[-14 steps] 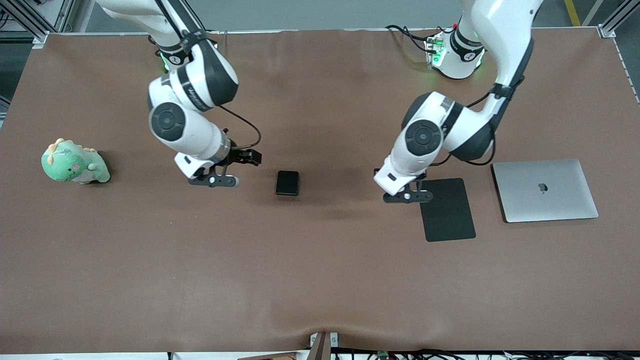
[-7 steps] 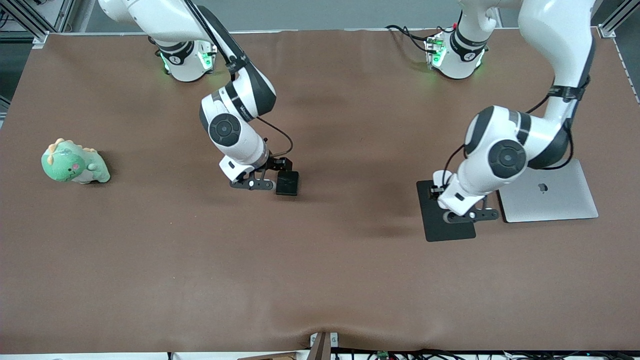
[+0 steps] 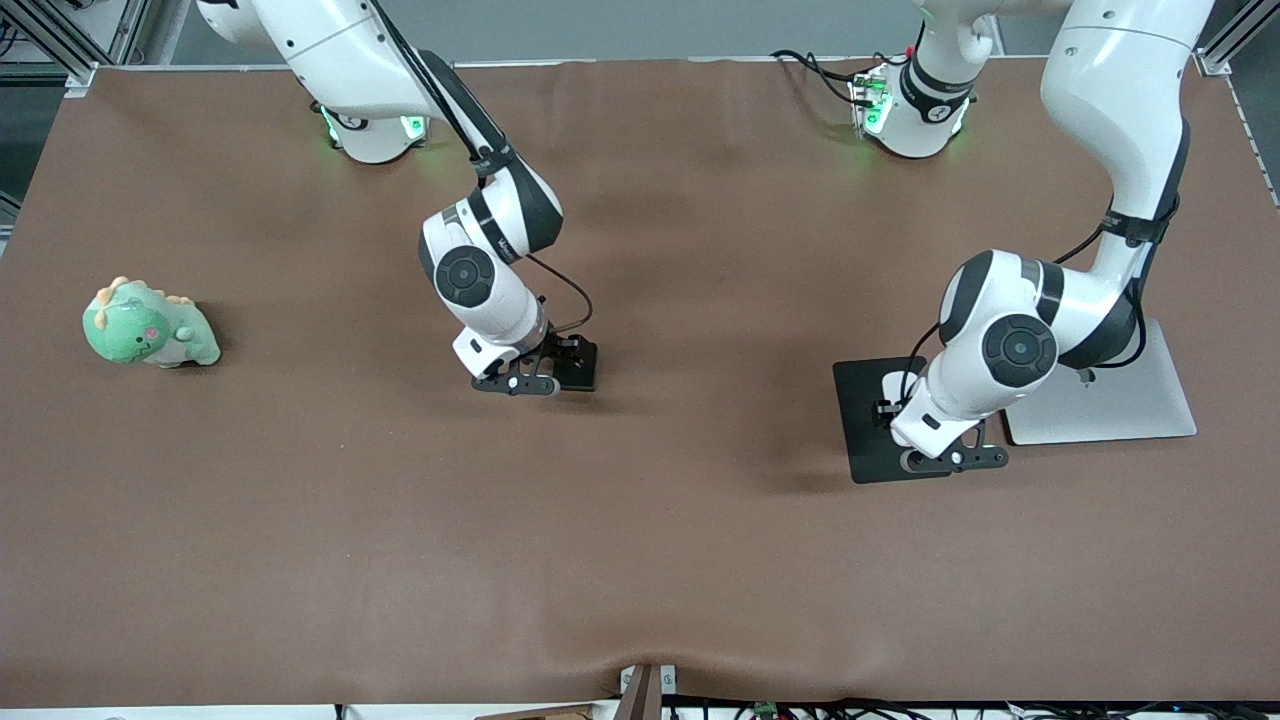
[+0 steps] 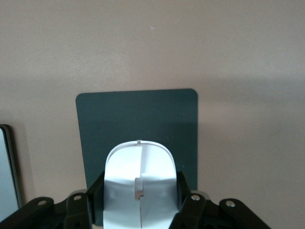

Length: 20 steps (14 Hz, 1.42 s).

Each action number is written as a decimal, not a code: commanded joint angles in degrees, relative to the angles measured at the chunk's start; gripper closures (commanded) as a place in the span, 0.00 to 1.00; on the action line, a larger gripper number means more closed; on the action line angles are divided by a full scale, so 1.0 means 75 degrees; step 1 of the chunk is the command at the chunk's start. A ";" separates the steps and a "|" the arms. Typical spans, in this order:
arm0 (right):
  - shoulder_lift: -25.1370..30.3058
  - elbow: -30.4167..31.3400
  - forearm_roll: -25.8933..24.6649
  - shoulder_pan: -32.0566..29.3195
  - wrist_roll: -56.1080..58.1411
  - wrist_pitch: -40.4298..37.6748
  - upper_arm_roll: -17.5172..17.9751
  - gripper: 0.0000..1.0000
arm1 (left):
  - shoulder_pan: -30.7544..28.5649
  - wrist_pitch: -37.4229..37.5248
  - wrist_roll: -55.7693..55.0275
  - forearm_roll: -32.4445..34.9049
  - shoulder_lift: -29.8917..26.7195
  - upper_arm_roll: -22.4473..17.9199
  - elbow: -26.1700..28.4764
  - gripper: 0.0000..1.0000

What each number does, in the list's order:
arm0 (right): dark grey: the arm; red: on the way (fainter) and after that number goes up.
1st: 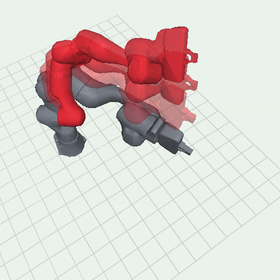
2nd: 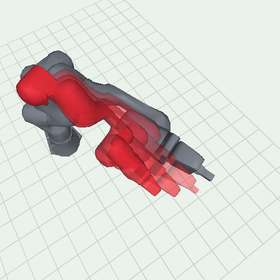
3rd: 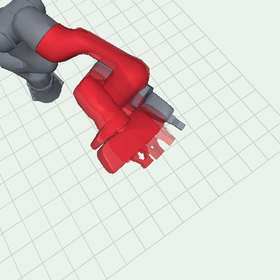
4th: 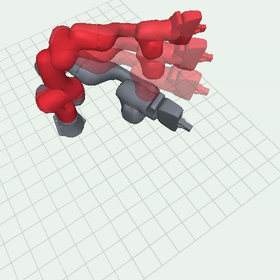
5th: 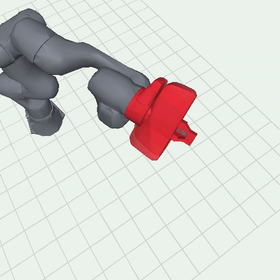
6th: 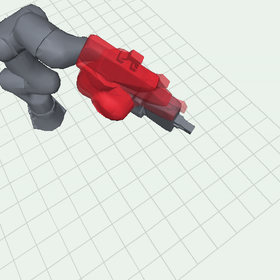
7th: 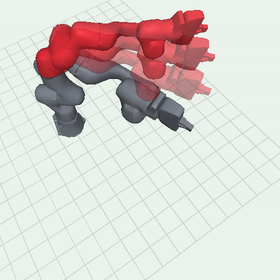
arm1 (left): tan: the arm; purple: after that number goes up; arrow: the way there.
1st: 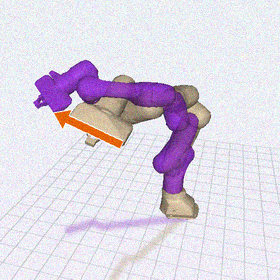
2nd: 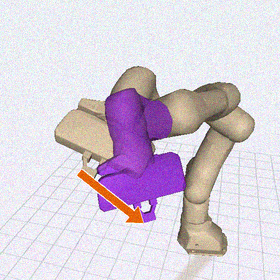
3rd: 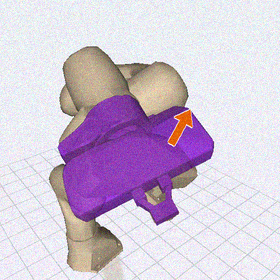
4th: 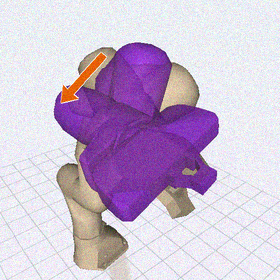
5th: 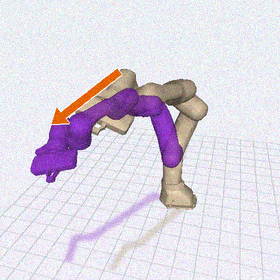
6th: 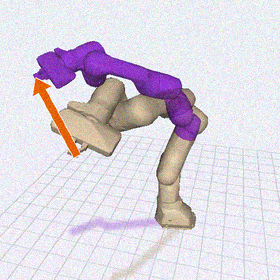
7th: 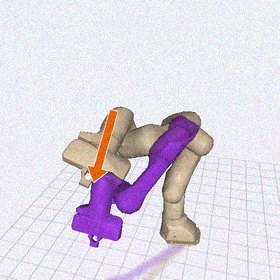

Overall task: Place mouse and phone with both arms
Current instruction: 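Lower the mouse onto the pad while the right gripper grasps the phone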

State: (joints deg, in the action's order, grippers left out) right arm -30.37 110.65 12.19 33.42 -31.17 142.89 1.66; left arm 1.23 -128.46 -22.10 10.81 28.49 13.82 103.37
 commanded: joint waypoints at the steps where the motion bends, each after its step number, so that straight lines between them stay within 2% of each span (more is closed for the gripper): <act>1: -0.0414 -0.0280 0.0003 0.0301 -0.0087 0.0317 -0.0045 0.00 | -0.0163 -0.0915 -0.0054 0.0175 0.0057 0.0068 0.0477 1.00; 5: -0.0614 -0.0292 0.0003 0.0383 -0.0145 0.0633 -0.0045 0.00 | -0.0222 -0.1772 -0.0007 0.0210 0.0115 0.0056 0.0970 1.00; 8: -0.0743 -0.0292 0.0026 0.0407 -0.0157 0.0776 -0.0045 0.00 | -0.0258 -0.1832 0.0227 0.0502 0.0291 0.0045 0.0971 0.99; 9: -0.0766 -0.0292 0.0015 0.0407 -0.0157 0.0776 -0.0045 0.05 | -0.0258 -0.1879 0.0228 0.0585 0.0407 0.0045 0.0936 0.99; 11: -0.0767 -0.0292 -0.0020 0.0384 -0.0145 0.0764 -0.0045 0.85 | -0.0258 -0.2054 0.0251 0.0784 0.0665 0.0045 0.0913 0.99; 12: -0.0755 -0.0292 -0.0020 0.0395 -0.0145 0.0752 -0.0057 1.00 | -0.0258 -0.2055 0.0251 0.0831 0.0712 0.0045 0.0901 0.99; 14: -0.0708 -0.0304 -0.0009 0.0337 -0.0134 0.0670 -0.0057 1.00 | -0.0269 -0.2055 0.0402 0.0832 0.0736 0.0045 0.0901 0.98; 15: -0.0638 -0.0327 -0.0008 0.0325 -0.0122 0.0635 -0.0057 1.00 | -0.0316 -0.2055 0.0508 0.0832 0.0760 0.0045 0.0878 0.94; 16: -0.0522 -0.0339 -0.0008 0.0279 -0.0122 0.0391 -0.0069 1.00 | -0.0386 -0.2055 0.0520 0.0832 0.0818 0.0045 0.0831 0.78; 17: -0.0347 -0.0420 -0.0008 0.0266 -0.0122 -0.0040 -0.0104 1.00 | -0.0398 -0.2055 0.0486 0.0820 0.0818 0.0056 0.0772 0.43; 18: -0.0206 -0.0514 0.0003 0.0185 -0.0157 -0.0439 -0.0127 1.00 | -0.0398 -0.2055 0.0497 0.0832 0.0818 0.0056 0.0772 0.16; 19: -0.0019 -0.0561 0.0003 0.0068 -0.0238 -0.0814 -0.0151 1.00 | -0.0398 -0.2055 0.0474 0.0820 0.0830 0.0056 0.0760 0.00; 20: 0.0169 -0.0550 0.0003 -0.0049 -0.0227 -0.1120 -0.0162 1.00 | -0.0387 -0.2055 0.0404 0.0820 0.0830 0.0056 0.0760 0.00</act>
State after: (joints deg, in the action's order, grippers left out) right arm -33.32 106.17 12.17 35.10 -31.90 139.41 0.24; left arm -1.23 -143.36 -19.00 15.87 34.37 13.79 109.59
